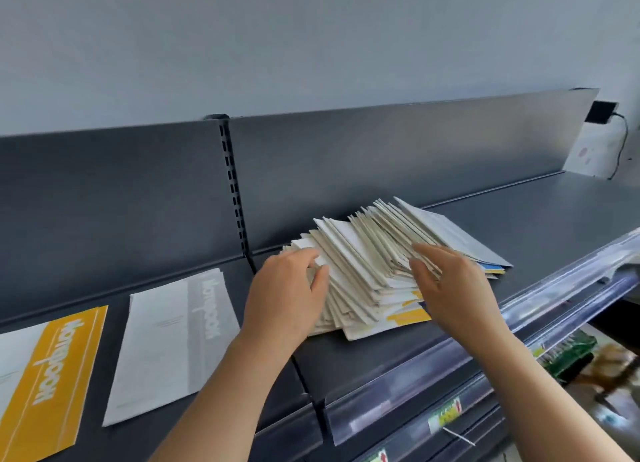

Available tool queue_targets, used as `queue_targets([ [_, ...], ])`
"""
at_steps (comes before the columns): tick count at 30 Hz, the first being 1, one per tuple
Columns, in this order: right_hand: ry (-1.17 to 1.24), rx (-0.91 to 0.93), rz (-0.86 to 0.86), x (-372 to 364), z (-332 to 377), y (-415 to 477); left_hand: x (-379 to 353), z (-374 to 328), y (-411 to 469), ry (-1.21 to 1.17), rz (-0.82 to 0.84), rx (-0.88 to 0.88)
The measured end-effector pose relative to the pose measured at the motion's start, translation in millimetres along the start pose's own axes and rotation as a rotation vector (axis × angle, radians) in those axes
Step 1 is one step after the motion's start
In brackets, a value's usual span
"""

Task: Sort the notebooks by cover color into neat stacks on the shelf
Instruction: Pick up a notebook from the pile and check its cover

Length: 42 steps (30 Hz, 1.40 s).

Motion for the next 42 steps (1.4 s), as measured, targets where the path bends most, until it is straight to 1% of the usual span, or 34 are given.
queue_targets([
  [5,0.021,-0.119,0.058,14,-70,52,-52,-32,34,-0.022,0.049,0.015],
  [9,-0.048,-0.229,0.209,14,-134,93,-93,-65,56,-0.053,0.026,0.067],
  [11,-0.046,-0.239,0.289,14,-152,107,-112,-82,68,-0.074,0.027,0.102],
  [12,-0.049,-0.217,0.328,12,-159,111,-121,-90,74,-0.089,0.034,0.122],
  [14,-0.035,-0.113,0.391,10,-166,117,-137,-103,83,-0.077,0.046,0.173],
  [16,0.066,0.006,0.426,10,-167,119,-149,-112,91,-0.033,0.05,0.245],
  [18,0.168,0.092,0.479,12,-165,119,-156,-116,96,-0.044,0.051,0.325],
  [20,0.194,0.123,0.522,14,-172,123,-160,-118,100,-0.063,0.047,0.382],
  [22,0.204,0.084,0.488,16,-185,131,-158,-117,100,-0.088,0.027,0.417],
  [24,0.138,0.009,0.445,18,-197,138,-156,-117,99,-0.139,-0.008,0.432],
  [25,0.111,-0.008,0.452,16,-200,140,-155,-117,97,-0.158,-0.018,0.441],
  [28,0.098,0.04,0.486,8,-200,138,-156,-119,91,-0.182,-0.016,0.46],
  [31,0.164,0.086,0.487,8,-194,135,-155,-119,88,-0.208,-0.01,0.477],
  [35,0.23,0.069,0.475,12,-192,134,-152,-117,84,-0.192,0.01,0.464],
  [37,0.183,0.023,0.465,10,-200,139,-151,-118,80,-0.193,-0.014,0.469],
  [39,0.108,-0.017,0.49,7,-206,142,-149,-118,76,-0.183,-0.04,0.469],
  [42,0.096,0.017,0.537,4,-206,139,-149,-119,74,-0.19,-0.033,0.481],
])
Point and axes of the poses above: each hand's wrist, its own y-axis towards the middle knuckle, its own x-axis out of the back of the hand, z = x × y, the point moved 3 cm from there along y, towards the middle knuckle, and after that the axes turned 1 degree about y, right-handed, at the moved point
